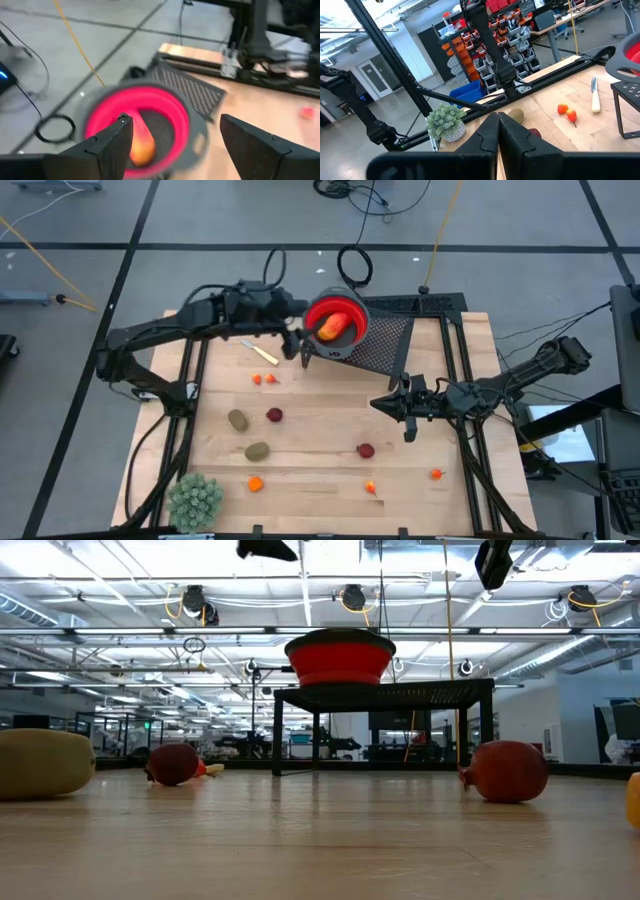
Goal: Pick & Place Fruit
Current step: Put the right pomegranate into the strainer bowl on the shelf
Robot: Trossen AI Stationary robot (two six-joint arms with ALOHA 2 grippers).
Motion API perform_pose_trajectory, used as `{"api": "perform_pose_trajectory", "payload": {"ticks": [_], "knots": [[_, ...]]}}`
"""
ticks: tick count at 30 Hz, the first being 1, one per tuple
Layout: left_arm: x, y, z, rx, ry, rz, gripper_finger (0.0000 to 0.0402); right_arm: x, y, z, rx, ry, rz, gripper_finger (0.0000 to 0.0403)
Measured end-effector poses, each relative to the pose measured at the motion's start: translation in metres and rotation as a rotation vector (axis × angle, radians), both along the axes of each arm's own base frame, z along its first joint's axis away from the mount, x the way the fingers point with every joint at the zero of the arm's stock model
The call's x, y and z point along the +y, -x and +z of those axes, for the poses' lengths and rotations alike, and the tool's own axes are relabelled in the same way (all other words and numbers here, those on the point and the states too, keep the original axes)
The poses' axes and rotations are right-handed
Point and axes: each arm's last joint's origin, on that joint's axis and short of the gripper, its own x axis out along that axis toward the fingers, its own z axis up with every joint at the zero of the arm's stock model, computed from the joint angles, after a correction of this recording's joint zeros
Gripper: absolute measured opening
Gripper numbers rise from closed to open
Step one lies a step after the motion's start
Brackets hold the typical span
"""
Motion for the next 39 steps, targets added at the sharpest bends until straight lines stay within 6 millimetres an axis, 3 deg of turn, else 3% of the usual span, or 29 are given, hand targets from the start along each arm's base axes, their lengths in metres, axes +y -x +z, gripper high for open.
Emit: {"api": "perform_pose_trajectory", "payload": {"ticks": [7, 20, 31, 39], "knots": [[-0.035, 0.021, -0.005, 0.127, 0.155, -0.032, 0.0253, 0.0, 0.0, 0.0, 0.0, 0.007, 0.0, 0.0], [-0.102, 0.019, -0.019, 0.167, 0.121, -0.129, 0.0135, 0.0, 0.0, 0.0, 0.001, 0.02, 0.0, 0.0], [-0.128, 0.017, -0.05, 0.162, 0.161, -0.183, 0.0008, 0.0, 0.0, 0.0, 0.0, 0.011, 0.0, 0.0003], [-0.129, 0.04, -0.068, 0.021, 0.191, -0.224, 0.0004, 0.003, 0.0, 0.0, -0.001, 0.009, 0.091, 0.0003]]}}
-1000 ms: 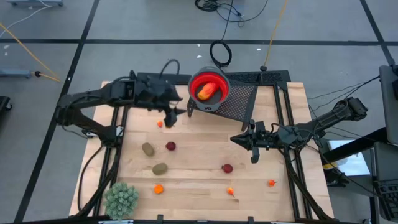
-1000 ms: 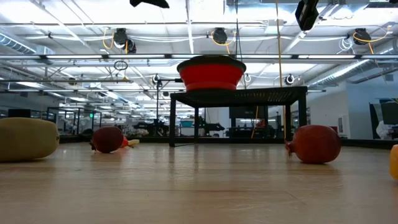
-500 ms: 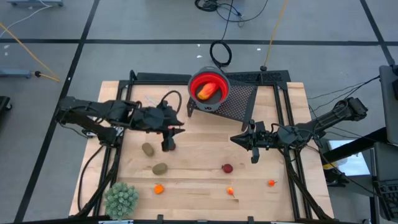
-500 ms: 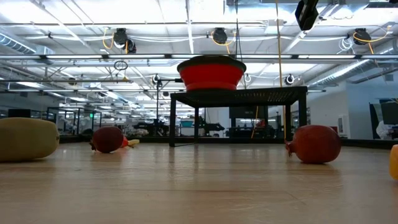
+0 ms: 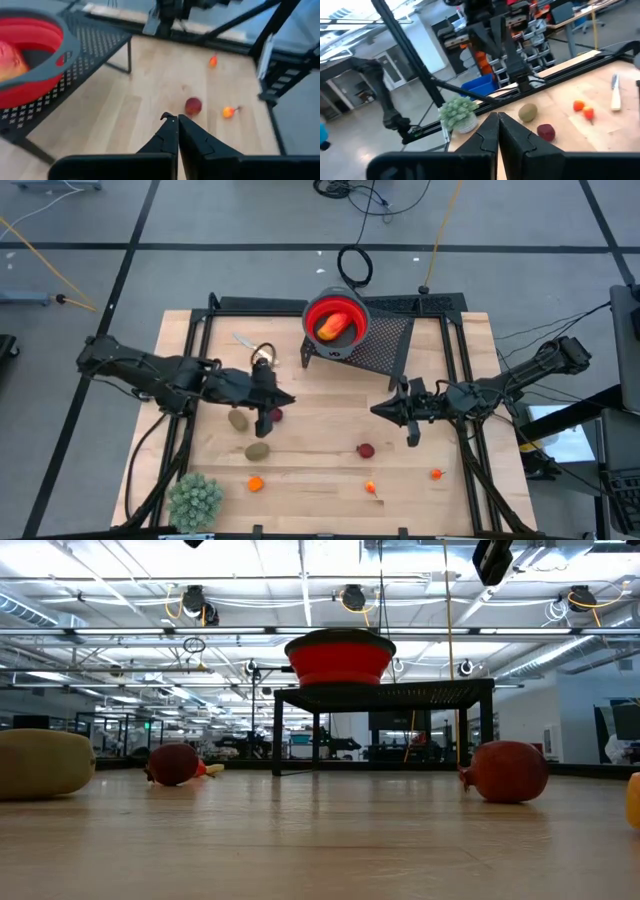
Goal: Pick & Place Fruit
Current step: Put the right pomegranate into the strainer bowl on the shelf
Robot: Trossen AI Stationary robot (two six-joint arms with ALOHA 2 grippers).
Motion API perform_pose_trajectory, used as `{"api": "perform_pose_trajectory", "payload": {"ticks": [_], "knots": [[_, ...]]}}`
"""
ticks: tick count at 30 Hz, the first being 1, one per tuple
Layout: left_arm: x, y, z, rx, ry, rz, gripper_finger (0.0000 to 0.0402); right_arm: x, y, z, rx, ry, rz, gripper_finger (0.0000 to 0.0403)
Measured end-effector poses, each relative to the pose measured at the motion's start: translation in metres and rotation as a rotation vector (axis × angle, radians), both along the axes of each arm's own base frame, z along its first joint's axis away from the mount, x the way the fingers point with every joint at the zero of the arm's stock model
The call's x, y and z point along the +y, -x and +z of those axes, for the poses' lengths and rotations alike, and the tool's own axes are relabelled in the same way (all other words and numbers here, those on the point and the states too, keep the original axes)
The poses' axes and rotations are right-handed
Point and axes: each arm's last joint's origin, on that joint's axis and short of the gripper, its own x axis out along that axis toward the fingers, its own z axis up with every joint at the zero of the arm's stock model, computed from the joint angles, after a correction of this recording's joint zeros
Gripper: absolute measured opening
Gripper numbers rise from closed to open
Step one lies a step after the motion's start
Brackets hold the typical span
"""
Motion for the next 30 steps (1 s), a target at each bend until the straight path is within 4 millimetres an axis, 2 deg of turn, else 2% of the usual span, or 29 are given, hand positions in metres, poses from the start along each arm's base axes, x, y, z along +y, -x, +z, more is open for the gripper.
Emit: {"api": "perform_pose_trajectory", "payload": {"ticks": [8, 14, 21, 26, 30], "knots": [[0.009, 0.036, -0.026, -0.128, 0.057, 0.003, 0.0004, 0.004, -0.004, 0.002, -0.051, 0.042, 0.065, 0.0003], [0.014, 0.058, -0.045, -0.17, 0.079, 0.0, 0.0006, 0.011, -0.02, 0.01, -0.041, 0.102, 0.097, 0.0003], [0.019, 0.078, -0.059, -0.185, 0.082, 0.001, 0.0009, 0.024, -0.045, 0.016, 0.146, 0.186, 0.174, 0.0003], [0.022, 0.086, -0.065, -0.197, 0.079, 0.0, 0.0002, 0.032, -0.063, 0.019, 0.307, 0.265, 0.23, 0.0003], [0.022, 0.089, -0.07, -0.19, 0.075, -0.001, 0.0014, 0.039, -0.076, 0.015, 0.464, 0.31, 0.289, 0.0003]]}}
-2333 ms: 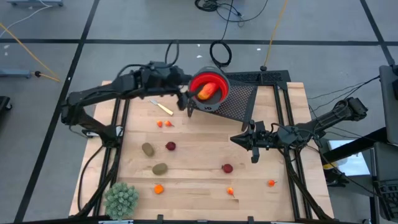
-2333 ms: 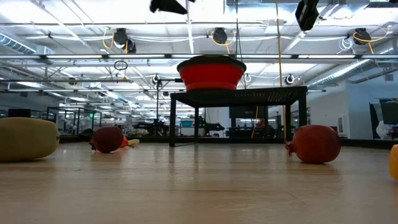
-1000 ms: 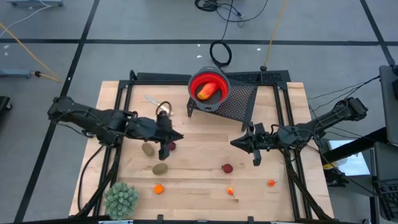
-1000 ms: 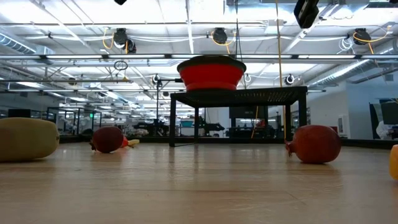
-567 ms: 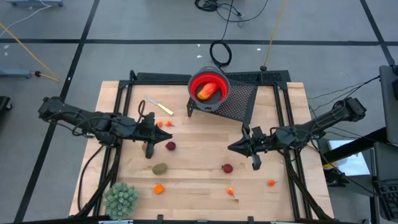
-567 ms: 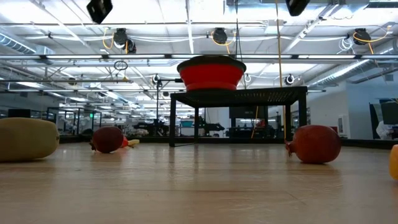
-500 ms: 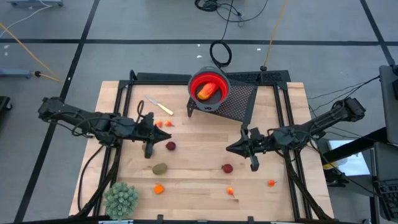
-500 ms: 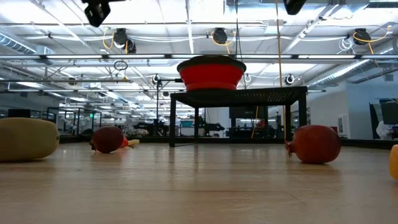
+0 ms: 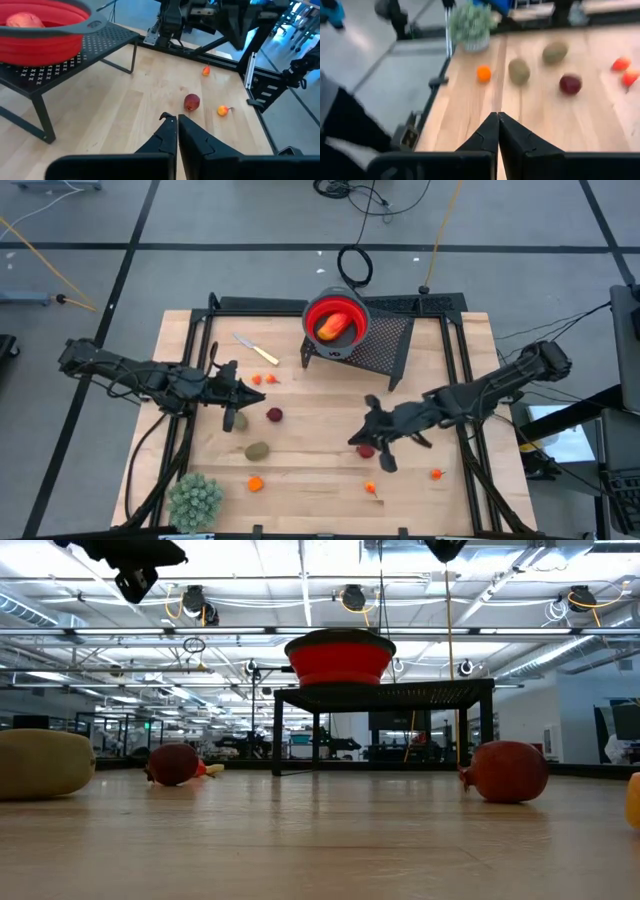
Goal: Pick & Place Fruit
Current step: Put the right pomegranate into the strainer bowl on the shelf
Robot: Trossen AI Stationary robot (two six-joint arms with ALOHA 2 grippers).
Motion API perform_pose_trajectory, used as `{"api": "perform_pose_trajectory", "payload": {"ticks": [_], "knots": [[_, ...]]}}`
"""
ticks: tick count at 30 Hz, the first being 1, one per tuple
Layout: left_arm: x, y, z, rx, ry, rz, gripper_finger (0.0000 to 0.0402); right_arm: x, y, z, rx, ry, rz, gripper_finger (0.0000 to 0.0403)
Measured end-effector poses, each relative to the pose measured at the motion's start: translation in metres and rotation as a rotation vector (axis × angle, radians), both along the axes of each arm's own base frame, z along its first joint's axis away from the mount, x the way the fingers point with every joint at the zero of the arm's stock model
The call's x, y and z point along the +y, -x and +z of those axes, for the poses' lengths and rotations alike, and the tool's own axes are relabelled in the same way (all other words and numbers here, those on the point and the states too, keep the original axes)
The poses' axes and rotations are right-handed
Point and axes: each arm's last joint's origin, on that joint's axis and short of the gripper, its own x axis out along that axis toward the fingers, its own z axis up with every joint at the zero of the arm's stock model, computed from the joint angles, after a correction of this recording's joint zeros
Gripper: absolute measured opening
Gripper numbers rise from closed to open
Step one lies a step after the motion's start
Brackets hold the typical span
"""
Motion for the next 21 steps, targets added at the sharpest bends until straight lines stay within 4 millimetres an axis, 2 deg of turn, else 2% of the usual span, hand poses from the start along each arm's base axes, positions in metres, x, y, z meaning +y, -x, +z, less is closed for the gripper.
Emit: {"api": "perform_pose_trajectory", "payload": {"ticks": [5, 11, 16, 21], "knots": [[0.0, 0.0, -0.002, 0.007, -0.02, -0.006, 0.0013, 0.005, -0.012, -0.012, 0.21, 0.092, 0.019, 0.0003], [0.0, 0.0, -0.002, 0.008, -0.03, -0.01, 0.0005, 0.011, -0.021, -0.027, 0.332, 0.114, 0.067, 0.0004], [0.0, 0.0, -0.002, 0.008, -0.03, -0.01, 0.0016, 0.014, -0.02, -0.039, 0.414, 0.154, 0.127, 0.0004], [0.0, 0.0, -0.002, 0.008, -0.029, -0.011, 0.0004, 0.013, -0.014, -0.042, 0.467, 0.202, 0.154, 0.0004]]}}
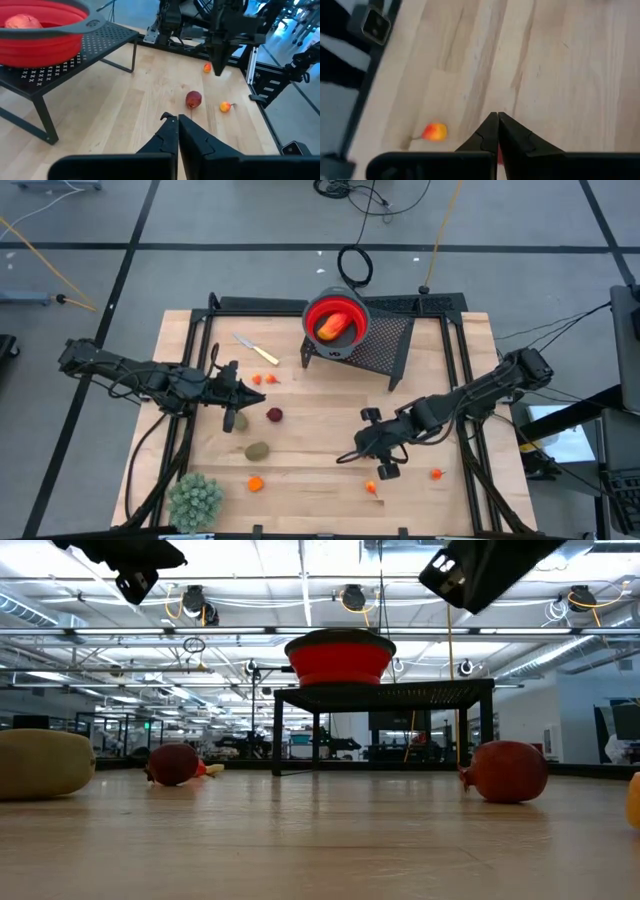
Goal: Pick & Place Fruit
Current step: Put the right pomegranate into the strainer bowl on the shelf
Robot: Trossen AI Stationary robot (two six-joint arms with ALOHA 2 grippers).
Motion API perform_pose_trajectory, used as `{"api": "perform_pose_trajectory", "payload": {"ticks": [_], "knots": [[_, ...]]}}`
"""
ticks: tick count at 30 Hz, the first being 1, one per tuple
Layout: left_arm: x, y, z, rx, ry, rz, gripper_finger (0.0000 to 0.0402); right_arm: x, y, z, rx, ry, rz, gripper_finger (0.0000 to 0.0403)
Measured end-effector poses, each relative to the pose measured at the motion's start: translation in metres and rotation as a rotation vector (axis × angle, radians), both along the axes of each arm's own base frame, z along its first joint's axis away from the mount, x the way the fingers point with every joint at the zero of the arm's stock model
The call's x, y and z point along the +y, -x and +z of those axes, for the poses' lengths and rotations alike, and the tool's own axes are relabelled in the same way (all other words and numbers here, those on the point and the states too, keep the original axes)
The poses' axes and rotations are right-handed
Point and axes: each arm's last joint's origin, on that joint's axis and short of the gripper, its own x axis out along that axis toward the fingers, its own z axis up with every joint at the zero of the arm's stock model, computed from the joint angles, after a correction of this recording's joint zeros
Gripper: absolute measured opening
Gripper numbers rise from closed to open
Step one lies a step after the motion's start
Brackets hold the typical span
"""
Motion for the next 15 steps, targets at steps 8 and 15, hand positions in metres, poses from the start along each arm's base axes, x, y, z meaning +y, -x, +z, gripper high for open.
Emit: {"api": "perform_pose_trajectory", "payload": {"ticks": [8, 15], "knots": [[0.0, 0.0, 0.0, 0.0, 0.001, 0.0, 0.0018, -0.0017, 0.0037, -0.0039, 0.036, 0.034, 0.027, 0.0034], [0.0, 0.0, 0.0001, -0.001, 0.002, 0.0, 0.0021, -0.0024, 0.0046, -0.0108, 0.035, 0.039, 0.036, 0.0114]]}}
